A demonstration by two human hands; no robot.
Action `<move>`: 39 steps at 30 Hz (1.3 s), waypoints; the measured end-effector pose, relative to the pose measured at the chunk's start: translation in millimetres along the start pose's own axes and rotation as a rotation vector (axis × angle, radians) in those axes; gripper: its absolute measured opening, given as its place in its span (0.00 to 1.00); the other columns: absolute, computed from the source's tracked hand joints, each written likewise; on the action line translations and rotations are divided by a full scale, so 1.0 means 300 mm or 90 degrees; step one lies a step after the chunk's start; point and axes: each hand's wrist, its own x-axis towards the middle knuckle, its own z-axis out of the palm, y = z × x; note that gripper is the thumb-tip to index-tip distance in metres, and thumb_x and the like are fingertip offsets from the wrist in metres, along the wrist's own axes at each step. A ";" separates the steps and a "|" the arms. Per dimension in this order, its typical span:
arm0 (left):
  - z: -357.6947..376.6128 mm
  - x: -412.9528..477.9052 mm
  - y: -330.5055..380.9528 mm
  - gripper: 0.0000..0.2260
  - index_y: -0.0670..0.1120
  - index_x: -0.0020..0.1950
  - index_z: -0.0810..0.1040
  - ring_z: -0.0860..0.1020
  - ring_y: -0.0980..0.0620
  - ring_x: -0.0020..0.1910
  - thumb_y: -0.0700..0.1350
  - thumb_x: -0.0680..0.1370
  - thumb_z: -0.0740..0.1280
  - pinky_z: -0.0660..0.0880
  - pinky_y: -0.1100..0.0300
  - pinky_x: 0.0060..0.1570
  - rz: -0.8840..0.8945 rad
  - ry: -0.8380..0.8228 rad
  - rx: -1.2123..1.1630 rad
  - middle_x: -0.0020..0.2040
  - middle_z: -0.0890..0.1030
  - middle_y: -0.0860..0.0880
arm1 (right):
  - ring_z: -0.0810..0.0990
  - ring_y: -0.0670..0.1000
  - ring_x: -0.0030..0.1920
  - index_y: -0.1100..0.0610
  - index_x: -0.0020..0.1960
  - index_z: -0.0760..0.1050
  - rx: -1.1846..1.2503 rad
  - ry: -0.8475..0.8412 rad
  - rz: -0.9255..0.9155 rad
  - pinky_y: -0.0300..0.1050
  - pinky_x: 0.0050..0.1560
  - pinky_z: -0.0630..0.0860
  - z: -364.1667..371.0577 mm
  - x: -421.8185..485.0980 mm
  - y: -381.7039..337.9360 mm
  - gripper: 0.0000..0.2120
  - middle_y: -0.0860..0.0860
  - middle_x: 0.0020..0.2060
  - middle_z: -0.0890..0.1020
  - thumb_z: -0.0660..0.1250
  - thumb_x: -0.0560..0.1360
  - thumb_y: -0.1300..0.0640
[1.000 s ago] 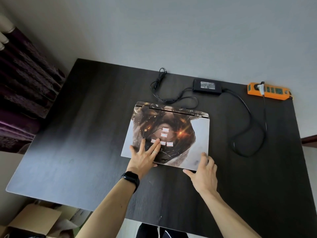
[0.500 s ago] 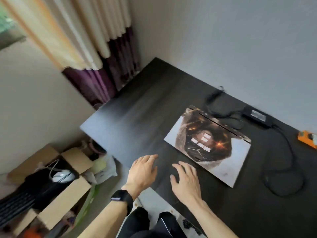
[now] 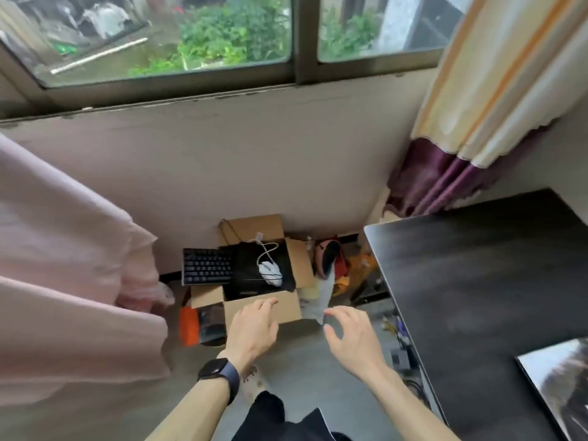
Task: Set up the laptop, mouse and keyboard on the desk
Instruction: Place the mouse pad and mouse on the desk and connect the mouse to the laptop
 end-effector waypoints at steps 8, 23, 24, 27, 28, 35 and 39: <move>-0.115 0.051 -0.406 0.21 0.53 0.72 0.69 0.76 0.47 0.61 0.50 0.79 0.59 0.74 0.53 0.57 -0.132 -0.003 -0.045 0.65 0.77 0.50 | 0.67 0.46 0.70 0.48 0.72 0.70 0.006 -0.150 0.000 0.40 0.69 0.66 0.197 0.211 -0.293 0.20 0.42 0.67 0.74 0.62 0.81 0.47; 0.127 0.494 -0.661 0.20 0.53 0.73 0.66 0.69 0.52 0.69 0.50 0.81 0.60 0.71 0.54 0.64 -0.218 -0.103 -0.204 0.69 0.72 0.53 | 0.72 0.51 0.70 0.53 0.73 0.66 0.007 -0.262 0.122 0.46 0.66 0.70 0.657 0.828 -0.130 0.24 0.51 0.68 0.75 0.65 0.80 0.48; 0.169 0.542 -0.664 0.20 0.53 0.73 0.66 0.68 0.52 0.70 0.50 0.81 0.60 0.70 0.54 0.65 -0.214 -0.118 -0.209 0.70 0.71 0.53 | 0.72 0.52 0.69 0.54 0.74 0.66 0.002 -0.262 0.135 0.47 0.66 0.70 0.701 0.885 -0.104 0.25 0.52 0.67 0.75 0.65 0.80 0.48; 0.270 0.695 -0.664 0.21 0.51 0.74 0.66 0.67 0.51 0.71 0.50 0.81 0.61 0.68 0.55 0.67 -0.190 -0.123 -0.216 0.72 0.68 0.51 | 0.73 0.57 0.68 0.58 0.73 0.66 -0.015 -0.256 0.157 0.50 0.66 0.71 0.819 1.034 -0.036 0.27 0.56 0.67 0.74 0.65 0.79 0.47; 0.300 0.753 -0.666 0.22 0.50 0.74 0.66 0.67 0.50 0.71 0.50 0.81 0.62 0.68 0.55 0.68 -0.186 -0.112 -0.225 0.72 0.67 0.51 | 0.72 0.58 0.67 0.58 0.73 0.65 -0.027 -0.262 0.158 0.52 0.66 0.71 0.857 1.081 -0.015 0.28 0.57 0.67 0.74 0.65 0.79 0.46; 0.428 1.060 -0.716 0.30 0.47 0.78 0.56 0.65 0.43 0.72 0.46 0.79 0.64 0.71 0.48 0.65 -0.283 0.008 -0.234 0.76 0.61 0.44 | 0.67 0.63 0.72 0.59 0.79 0.55 -0.054 -0.282 0.223 0.55 0.69 0.68 1.059 1.346 0.085 0.40 0.60 0.75 0.65 0.68 0.76 0.42; 0.465 1.099 -0.752 0.28 0.47 0.78 0.57 0.74 0.40 0.60 0.49 0.80 0.63 0.76 0.46 0.54 -0.294 0.021 -0.157 0.62 0.74 0.41 | 0.72 0.65 0.67 0.58 0.75 0.61 -0.085 -0.350 0.202 0.56 0.66 0.71 1.144 1.410 0.130 0.36 0.61 0.70 0.69 0.66 0.76 0.39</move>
